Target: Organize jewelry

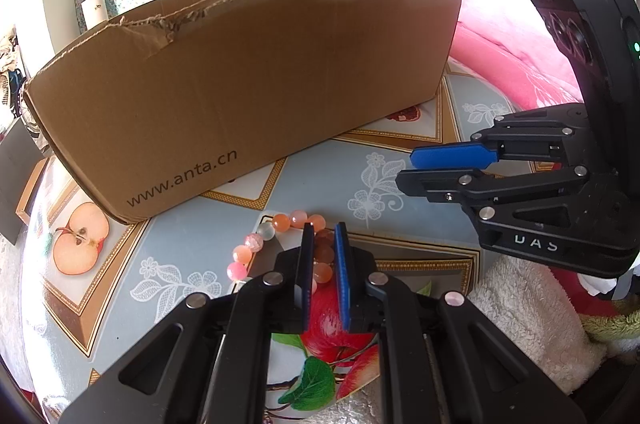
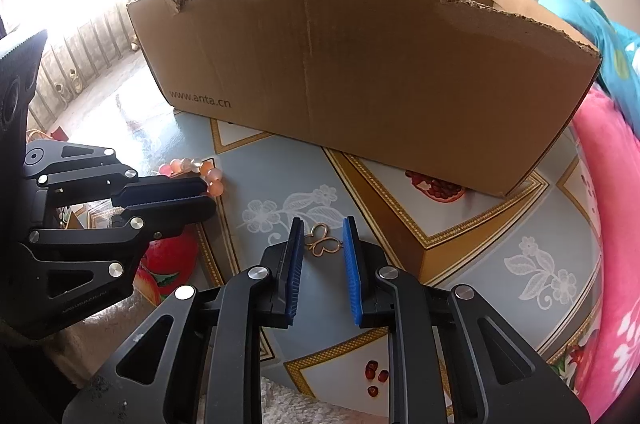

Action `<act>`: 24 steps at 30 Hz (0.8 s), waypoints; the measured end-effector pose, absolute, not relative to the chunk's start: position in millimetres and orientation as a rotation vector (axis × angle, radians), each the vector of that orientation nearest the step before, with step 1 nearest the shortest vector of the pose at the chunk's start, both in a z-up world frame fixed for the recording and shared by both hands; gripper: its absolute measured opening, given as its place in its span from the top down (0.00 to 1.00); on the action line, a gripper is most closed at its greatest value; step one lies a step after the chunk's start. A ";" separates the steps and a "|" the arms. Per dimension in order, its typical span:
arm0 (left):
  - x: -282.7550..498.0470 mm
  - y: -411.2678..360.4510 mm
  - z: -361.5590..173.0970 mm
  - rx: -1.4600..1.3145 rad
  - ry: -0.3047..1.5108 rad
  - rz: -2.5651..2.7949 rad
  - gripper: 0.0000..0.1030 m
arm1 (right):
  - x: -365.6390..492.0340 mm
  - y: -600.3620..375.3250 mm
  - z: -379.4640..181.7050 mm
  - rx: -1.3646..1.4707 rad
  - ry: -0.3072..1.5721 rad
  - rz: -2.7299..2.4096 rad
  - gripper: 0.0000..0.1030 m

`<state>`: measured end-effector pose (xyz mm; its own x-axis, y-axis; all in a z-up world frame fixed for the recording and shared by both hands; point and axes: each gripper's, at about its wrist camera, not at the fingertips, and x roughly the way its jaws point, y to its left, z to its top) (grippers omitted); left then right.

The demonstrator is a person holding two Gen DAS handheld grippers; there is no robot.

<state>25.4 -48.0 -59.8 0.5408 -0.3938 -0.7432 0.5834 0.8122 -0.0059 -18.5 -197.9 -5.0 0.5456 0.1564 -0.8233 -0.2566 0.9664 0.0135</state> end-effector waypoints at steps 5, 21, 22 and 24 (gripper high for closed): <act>24.9 -48.3 -59.8 0.255 0.812 -0.588 0.90 | -23.5 -200.9 -2.8 -0.111 0.961 0.242 0.85; 25.4 -48.1 -59.6 0.254 0.813 -0.590 0.91 | -28.2 -200.6 -2.3 -0.069 0.999 0.240 0.84; 25.5 -48.2 -59.7 0.253 0.813 -0.589 0.91 | -26.3 -199.9 -3.2 -0.070 0.999 0.240 0.84; 25.5 -48.0 -59.7 0.252 0.813 -0.590 0.90 | -23.9 -199.3 -4.1 -0.071 1.000 0.244 0.84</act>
<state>25.5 -48.0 -59.7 0.5395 -0.3964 -0.7429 0.5834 0.8122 -0.0098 -23.9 -199.3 -4.1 0.5154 0.1700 -0.8399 -0.2351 0.9706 0.0521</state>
